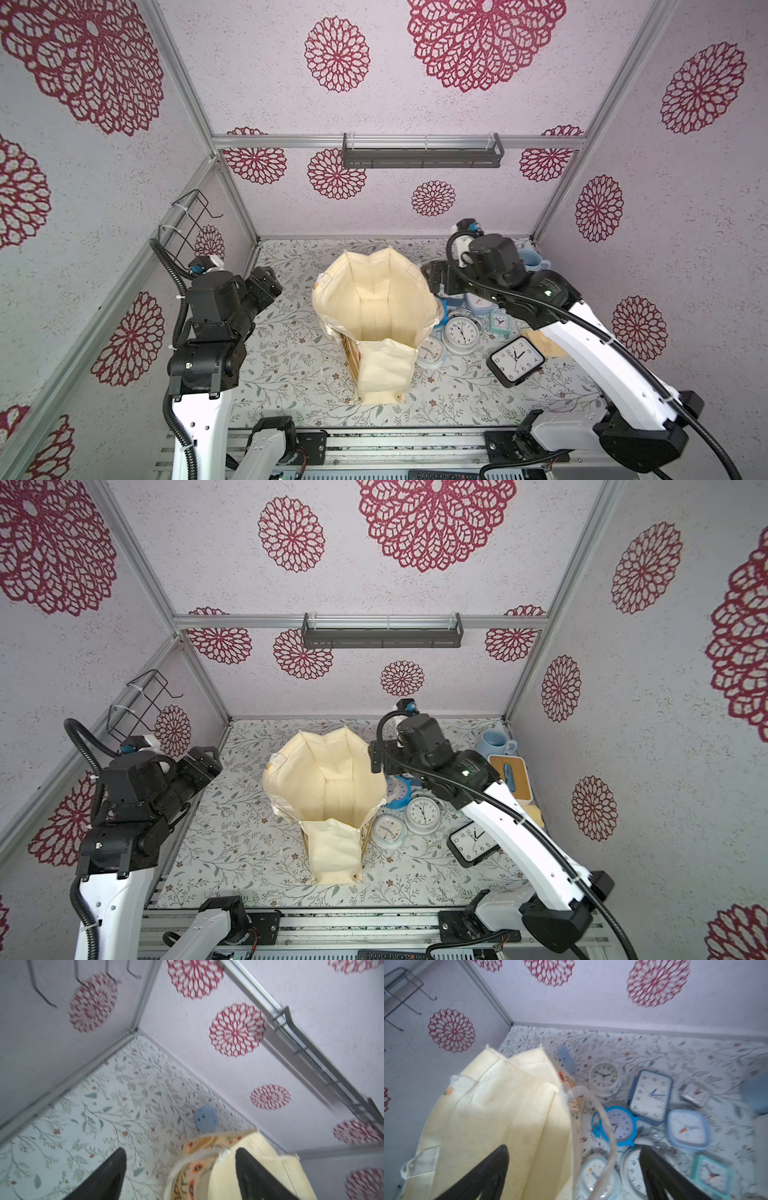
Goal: Take the alarm clock out of the canvas bag
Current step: Place the canvas bag at the center of the board, then reset both arms
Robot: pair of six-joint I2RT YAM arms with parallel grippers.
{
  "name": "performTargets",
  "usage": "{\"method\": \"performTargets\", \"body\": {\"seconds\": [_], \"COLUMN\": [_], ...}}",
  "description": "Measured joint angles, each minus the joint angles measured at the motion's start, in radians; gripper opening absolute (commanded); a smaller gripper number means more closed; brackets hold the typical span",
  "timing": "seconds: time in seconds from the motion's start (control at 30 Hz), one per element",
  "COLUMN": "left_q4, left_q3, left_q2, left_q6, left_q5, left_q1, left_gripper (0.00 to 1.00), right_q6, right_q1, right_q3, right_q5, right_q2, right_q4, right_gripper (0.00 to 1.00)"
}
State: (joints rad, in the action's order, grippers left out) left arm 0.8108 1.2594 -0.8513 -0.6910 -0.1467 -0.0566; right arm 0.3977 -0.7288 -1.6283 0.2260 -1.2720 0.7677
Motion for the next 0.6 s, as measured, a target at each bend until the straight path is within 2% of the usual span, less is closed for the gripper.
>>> {"method": "performTargets", "body": {"seconds": [0.07,0.13,0.2,0.33,0.47,0.6], "left_q4": [-0.093,-0.193,-0.304,-0.505,-0.66,-0.818], "left_q3": [-0.065,-0.154,-0.265,-0.463,-0.608,-0.705], "left_q2": [0.01,0.001,-0.031,-0.146,-0.271,-0.348], "left_q6": [0.039,0.077,0.115,0.194,0.239,0.26], "left_q5": [-0.123,-0.214,-0.275,-0.308,-0.288,-0.23], "left_q1": [-0.001,-0.013,-0.027,-0.042,-0.044,-0.053], "left_gripper": [0.94,0.95,0.95,0.97,0.97,0.97], "right_q6": [-0.064,-0.133,-0.201,-0.281,-0.303,-0.355], "right_q1": [0.058,0.137,0.231,0.391,0.493,0.51], "right_q3": [0.049,0.165,0.349,0.764,1.085,1.307], "right_q5": [0.062,0.122,0.167,0.208,0.198,0.18], "right_q2": [0.078,0.177,0.275,0.404,0.333,0.206], "right_q4": [-0.067,-0.18,-0.33,-0.604,-0.812,-1.075], "right_gripper": [0.98,0.98,0.98,0.99,0.98,0.98]}}
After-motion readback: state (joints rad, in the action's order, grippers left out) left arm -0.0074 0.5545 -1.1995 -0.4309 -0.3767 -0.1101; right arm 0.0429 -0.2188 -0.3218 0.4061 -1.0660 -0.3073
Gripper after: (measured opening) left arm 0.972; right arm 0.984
